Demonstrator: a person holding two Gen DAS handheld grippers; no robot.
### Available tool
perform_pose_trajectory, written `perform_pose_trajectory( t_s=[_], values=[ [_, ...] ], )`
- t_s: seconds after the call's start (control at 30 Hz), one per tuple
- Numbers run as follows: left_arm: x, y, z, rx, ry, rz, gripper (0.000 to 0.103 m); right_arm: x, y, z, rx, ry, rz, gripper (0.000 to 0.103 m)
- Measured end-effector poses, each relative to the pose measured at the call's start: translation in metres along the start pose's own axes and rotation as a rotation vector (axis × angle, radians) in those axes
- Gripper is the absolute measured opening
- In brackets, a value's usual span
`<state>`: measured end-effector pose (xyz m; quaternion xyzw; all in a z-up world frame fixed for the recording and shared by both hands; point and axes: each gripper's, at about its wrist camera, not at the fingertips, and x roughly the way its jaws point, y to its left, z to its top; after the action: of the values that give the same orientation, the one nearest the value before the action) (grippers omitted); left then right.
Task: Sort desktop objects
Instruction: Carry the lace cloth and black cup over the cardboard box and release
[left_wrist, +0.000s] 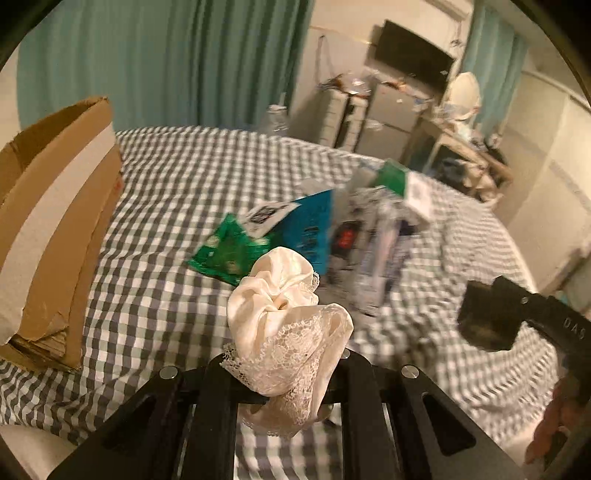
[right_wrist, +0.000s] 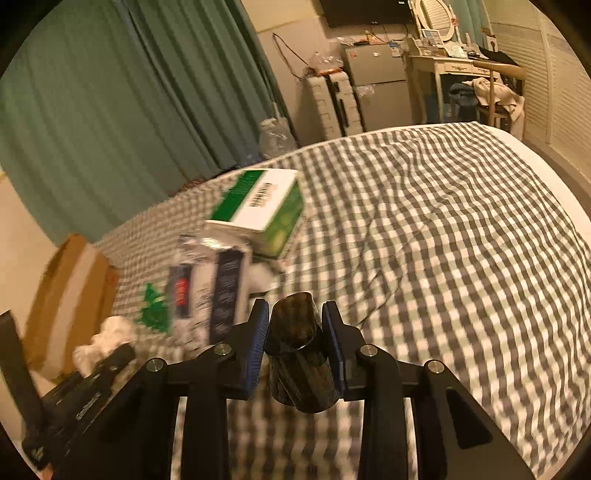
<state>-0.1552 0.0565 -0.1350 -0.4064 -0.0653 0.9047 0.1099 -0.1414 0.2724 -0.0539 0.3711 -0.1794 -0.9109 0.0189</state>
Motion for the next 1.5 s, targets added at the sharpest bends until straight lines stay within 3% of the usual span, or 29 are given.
perform_pose_trajectory(
  t_s=[0.13, 0.4, 0.53, 0.63, 0.73, 0.93, 1.07, 1.23, 1.3, 1.33, 1.37, 1.4, 1.47, 1.5],
  values=[
    [-0.022, -0.003, -0.002, 0.030, -0.001, -0.065, 0.013, -0.028, 0.013, -0.010, -0.026, -0.031, 0.038, 0.030],
    [-0.063, 0.005, 0.012, 0.067, 0.007, -0.049, 0.013, -0.070, 0.060, -0.023, -0.127, -0.066, 0.093, 0.030],
    [-0.102, 0.023, 0.039, 0.086, -0.045, -0.050, 0.013, -0.089, 0.116, -0.013, -0.223, -0.086, 0.153, 0.030],
    [-0.140, 0.049, 0.068, 0.090, -0.148, 0.016, 0.013, -0.097, 0.169, -0.002, -0.307, -0.098, 0.209, 0.030],
    [-0.158, 0.085, 0.098, 0.094, -0.145, 0.027, 0.013, -0.097, 0.225, 0.007, -0.381, -0.101, 0.286, 0.030],
    [-0.169, 0.167, 0.124, 0.117, -0.139, 0.164, 0.013, -0.064, 0.337, 0.011, -0.474, -0.023, 0.434, 0.030],
    [-0.150, 0.217, 0.114, 0.055, -0.098, 0.203, 0.013, -0.019, 0.396, -0.001, -0.522, 0.070, 0.433, 0.029],
    [-0.122, 0.249, 0.097, 0.046, -0.017, 0.205, 0.016, 0.028, 0.436, -0.016, -0.598, 0.116, 0.328, 0.030],
    [-0.111, 0.257, 0.094, 0.062, 0.028, 0.224, 0.021, 0.040, 0.440, -0.021, -0.581, 0.130, 0.300, 0.030],
    [-0.108, 0.263, 0.091, 0.059, 0.049, 0.225, 0.025, 0.046, 0.442, -0.021, -0.565, 0.135, 0.276, 0.037],
    [-0.103, 0.268, 0.089, 0.043, 0.075, 0.209, 0.033, 0.051, 0.443, -0.020, -0.554, 0.141, 0.253, 0.055],
    [-0.100, 0.273, 0.088, 0.021, 0.095, 0.186, 0.038, 0.056, 0.443, -0.018, -0.543, 0.140, 0.225, 0.060],
    [-0.096, 0.287, 0.084, -0.029, 0.120, 0.166, 0.067, 0.063, 0.445, -0.017, -0.537, 0.153, 0.231, 0.061],
    [-0.096, 0.292, 0.083, -0.039, 0.118, 0.179, 0.072, 0.064, 0.446, -0.015, -0.536, 0.152, 0.218, 0.061]
  ],
)
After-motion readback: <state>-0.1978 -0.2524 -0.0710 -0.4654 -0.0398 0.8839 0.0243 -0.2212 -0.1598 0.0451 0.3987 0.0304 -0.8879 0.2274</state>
